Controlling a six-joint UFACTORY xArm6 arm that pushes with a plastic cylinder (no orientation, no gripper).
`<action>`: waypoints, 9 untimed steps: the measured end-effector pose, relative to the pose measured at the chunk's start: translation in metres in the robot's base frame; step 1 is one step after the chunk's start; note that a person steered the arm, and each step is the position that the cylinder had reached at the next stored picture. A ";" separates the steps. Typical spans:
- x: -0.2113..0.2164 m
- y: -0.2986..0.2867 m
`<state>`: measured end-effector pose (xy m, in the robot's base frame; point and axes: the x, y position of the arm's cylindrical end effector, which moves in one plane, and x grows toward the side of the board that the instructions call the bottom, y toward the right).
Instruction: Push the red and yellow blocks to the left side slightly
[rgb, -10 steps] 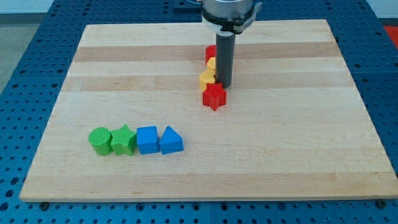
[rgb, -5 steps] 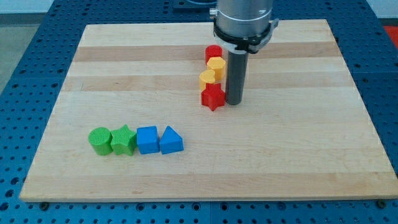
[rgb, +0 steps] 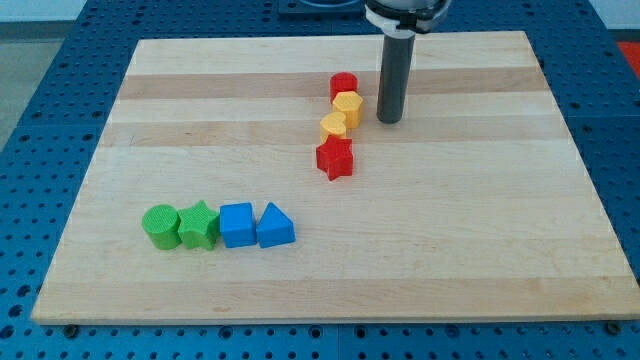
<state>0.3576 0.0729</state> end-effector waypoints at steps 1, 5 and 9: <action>-0.002 -0.007; -0.002 -0.024; -0.028 0.021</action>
<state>0.3296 0.0937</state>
